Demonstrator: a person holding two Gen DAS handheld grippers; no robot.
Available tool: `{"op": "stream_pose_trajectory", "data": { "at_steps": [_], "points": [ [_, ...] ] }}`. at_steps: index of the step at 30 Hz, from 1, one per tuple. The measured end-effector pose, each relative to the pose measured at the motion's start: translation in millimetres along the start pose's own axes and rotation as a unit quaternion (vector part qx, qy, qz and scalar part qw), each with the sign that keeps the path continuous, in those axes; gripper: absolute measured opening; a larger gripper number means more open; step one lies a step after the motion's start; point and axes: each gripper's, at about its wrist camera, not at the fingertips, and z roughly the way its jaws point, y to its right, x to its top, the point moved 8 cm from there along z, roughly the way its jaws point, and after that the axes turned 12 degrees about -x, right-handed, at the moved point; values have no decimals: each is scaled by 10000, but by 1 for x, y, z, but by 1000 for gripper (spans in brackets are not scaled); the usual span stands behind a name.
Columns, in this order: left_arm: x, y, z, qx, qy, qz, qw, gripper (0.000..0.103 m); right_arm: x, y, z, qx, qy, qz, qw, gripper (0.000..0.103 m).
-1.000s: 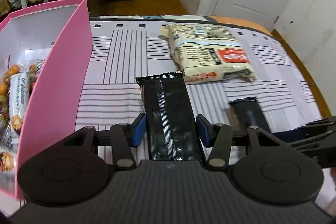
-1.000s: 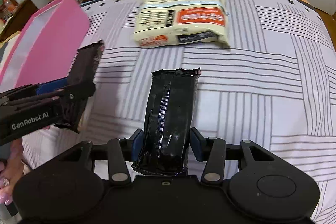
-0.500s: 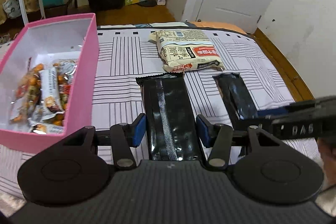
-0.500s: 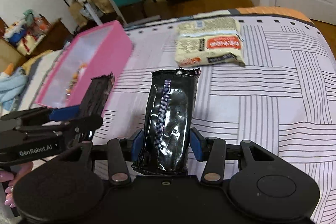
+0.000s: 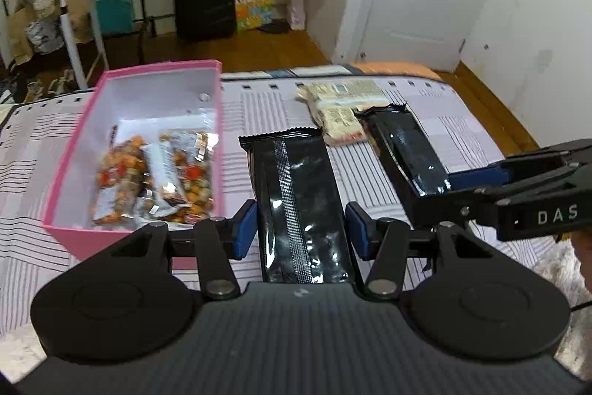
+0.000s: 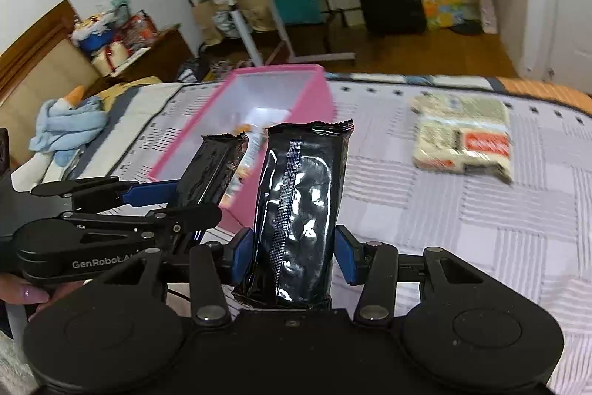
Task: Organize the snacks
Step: 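Carry the black bars with both grippers over the pink box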
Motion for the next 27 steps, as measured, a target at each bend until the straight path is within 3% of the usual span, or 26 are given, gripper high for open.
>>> {"op": "stream_pose_trajectory", "data": {
  "at_steps": [11,21,27],
  "points": [
    [24,-81,-37,558,643,-506,9951,50,63,-61,51,279,-22,-296,9992,53],
    [37,-166,0,951,800,-816,9889,50,86,-88,142,480,-72,-193,9986,53],
    [31,-204,28,889,708,-1065,9878,50,83,-95,171,645,-40,-245,9976,53]
  ]
}}
